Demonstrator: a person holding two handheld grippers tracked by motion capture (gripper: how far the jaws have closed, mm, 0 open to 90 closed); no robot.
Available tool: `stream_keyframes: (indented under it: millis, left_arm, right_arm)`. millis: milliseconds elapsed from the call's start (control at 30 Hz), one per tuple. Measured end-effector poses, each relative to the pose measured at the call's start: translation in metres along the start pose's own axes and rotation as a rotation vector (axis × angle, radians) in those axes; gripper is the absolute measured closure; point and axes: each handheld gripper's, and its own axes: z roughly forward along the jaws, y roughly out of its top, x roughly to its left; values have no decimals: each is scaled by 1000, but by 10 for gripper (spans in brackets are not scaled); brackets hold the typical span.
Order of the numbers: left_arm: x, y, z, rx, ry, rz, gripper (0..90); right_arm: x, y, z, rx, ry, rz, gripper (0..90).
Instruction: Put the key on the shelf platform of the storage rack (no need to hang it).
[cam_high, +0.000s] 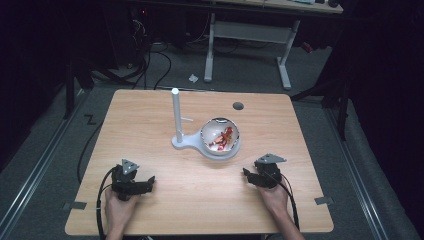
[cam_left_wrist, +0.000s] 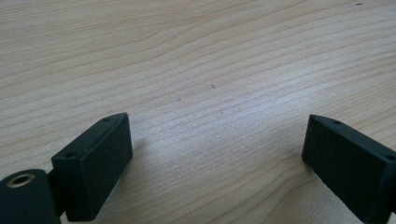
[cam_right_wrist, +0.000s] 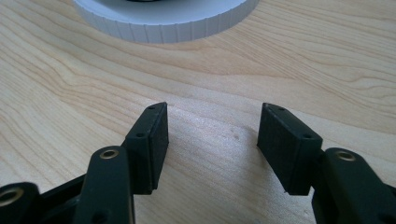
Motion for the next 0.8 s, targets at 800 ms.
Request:
stream_keyframes:
  millis: [800]
  left_arm:
    - [0,0,0,-1,0,-1,88]
  right_arm:
    - [-1,-3,1,-10,-17,14,313]
